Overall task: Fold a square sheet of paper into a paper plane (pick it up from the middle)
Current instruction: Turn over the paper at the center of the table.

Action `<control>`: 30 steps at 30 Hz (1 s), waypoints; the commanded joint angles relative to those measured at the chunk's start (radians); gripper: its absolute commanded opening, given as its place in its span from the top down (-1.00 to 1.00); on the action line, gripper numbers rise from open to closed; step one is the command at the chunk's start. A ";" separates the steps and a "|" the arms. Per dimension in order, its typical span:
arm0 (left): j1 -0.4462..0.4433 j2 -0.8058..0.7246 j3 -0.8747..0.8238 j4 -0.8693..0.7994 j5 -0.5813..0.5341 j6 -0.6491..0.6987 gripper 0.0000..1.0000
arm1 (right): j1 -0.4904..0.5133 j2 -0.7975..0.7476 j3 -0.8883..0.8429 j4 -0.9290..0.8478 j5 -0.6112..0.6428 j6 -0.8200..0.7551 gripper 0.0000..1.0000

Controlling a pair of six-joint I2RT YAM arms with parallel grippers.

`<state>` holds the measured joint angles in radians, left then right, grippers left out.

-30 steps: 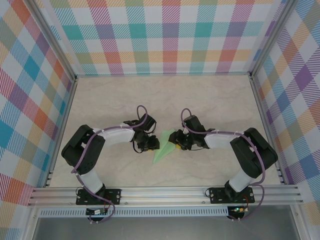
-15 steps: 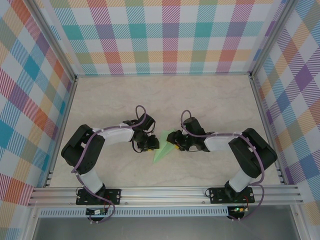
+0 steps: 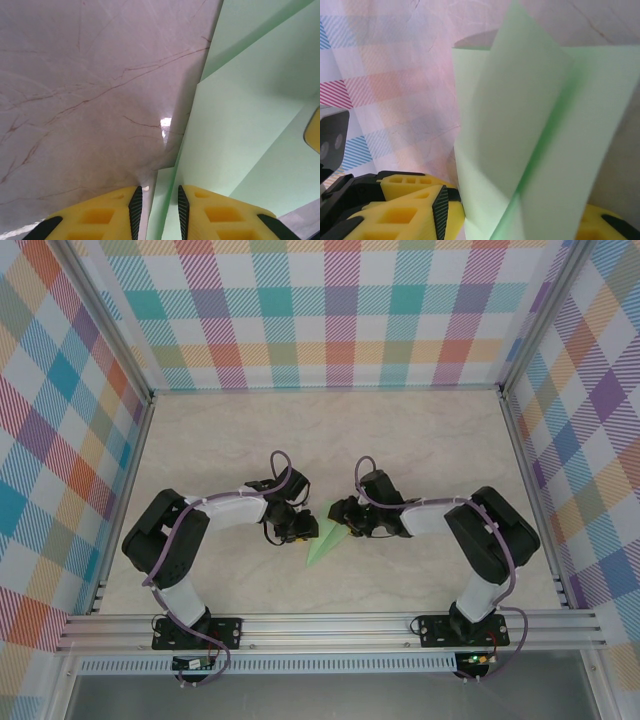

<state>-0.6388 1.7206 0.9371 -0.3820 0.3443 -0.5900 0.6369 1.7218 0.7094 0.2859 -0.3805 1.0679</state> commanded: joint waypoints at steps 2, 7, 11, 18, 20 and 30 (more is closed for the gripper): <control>0.008 -0.007 -0.034 0.023 0.006 -0.014 0.43 | 0.009 0.030 0.027 0.030 -0.018 -0.017 0.21; 0.013 -0.030 -0.037 0.029 0.014 -0.017 0.42 | 0.009 0.031 0.037 0.030 -0.022 -0.040 0.41; 0.013 -0.093 -0.065 0.046 -0.016 -0.035 0.41 | 0.009 0.018 0.070 -0.034 -0.022 -0.088 0.61; 0.016 -0.361 -0.186 0.028 -0.220 -0.108 0.36 | 0.008 -0.046 0.155 -0.248 0.018 -0.212 0.81; 0.020 -0.458 -0.219 -0.006 -0.291 -0.123 0.35 | 0.009 -0.076 0.190 -0.350 0.048 -0.261 0.81; 0.051 -0.905 -0.390 -0.134 -0.568 -0.198 0.10 | 0.068 -0.140 0.536 -1.047 0.455 -0.544 0.80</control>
<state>-0.6029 0.8837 0.5896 -0.4480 -0.1020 -0.7494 0.6777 1.5929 1.1522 -0.4622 -0.1120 0.6601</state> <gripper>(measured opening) 0.444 0.100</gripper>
